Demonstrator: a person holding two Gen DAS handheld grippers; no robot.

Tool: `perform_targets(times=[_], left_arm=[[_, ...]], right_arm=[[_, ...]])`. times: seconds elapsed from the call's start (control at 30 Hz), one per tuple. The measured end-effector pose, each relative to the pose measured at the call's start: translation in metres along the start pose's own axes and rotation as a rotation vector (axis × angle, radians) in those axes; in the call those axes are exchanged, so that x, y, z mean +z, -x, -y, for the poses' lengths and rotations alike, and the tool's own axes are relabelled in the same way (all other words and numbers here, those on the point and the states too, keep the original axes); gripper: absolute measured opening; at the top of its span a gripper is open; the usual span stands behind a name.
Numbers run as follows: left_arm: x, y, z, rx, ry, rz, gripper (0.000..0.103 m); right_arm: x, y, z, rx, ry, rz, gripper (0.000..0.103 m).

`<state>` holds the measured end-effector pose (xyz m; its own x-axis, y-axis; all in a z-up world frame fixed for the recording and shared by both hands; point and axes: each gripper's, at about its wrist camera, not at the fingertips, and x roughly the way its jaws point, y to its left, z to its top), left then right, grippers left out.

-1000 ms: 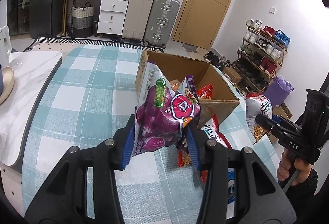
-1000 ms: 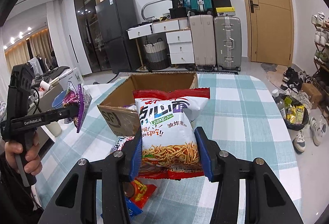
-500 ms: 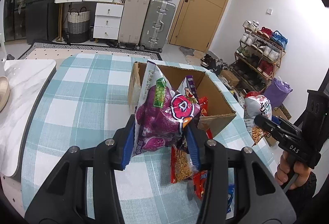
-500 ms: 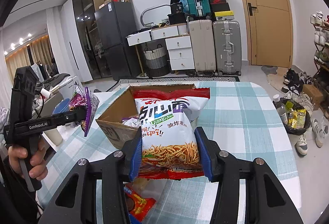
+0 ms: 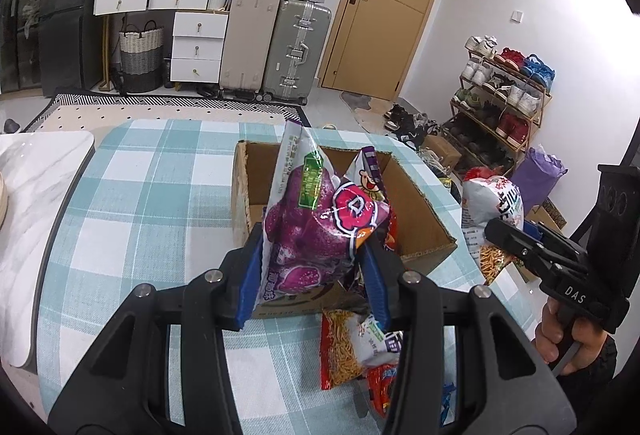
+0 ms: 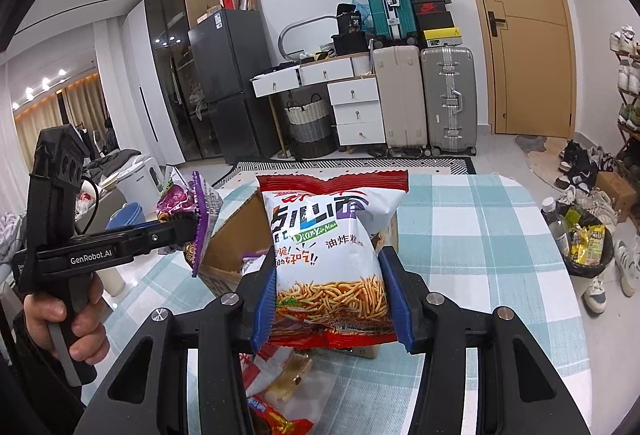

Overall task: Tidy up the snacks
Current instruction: 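Lift both held bags and carry them over the cardboard box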

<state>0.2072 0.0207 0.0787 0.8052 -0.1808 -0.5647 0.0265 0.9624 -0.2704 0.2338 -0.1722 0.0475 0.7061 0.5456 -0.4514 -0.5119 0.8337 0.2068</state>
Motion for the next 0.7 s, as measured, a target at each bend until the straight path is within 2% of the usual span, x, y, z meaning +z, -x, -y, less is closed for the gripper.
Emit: perform_targets(times=[0.27,0.7], left_arm=[[0.020,-0.012,0.001,-0.006,-0.013,0.015,0.042],[0.027,-0.028,-0.001,-0.005,-0.019,0.004,0.042]], right_arm=[[0.013,-0.013,-0.006,0.008,-0.004,0.009,0.049],[0.023,-0.035,-0.015,0.012,-0.002,-0.006,0.048]])
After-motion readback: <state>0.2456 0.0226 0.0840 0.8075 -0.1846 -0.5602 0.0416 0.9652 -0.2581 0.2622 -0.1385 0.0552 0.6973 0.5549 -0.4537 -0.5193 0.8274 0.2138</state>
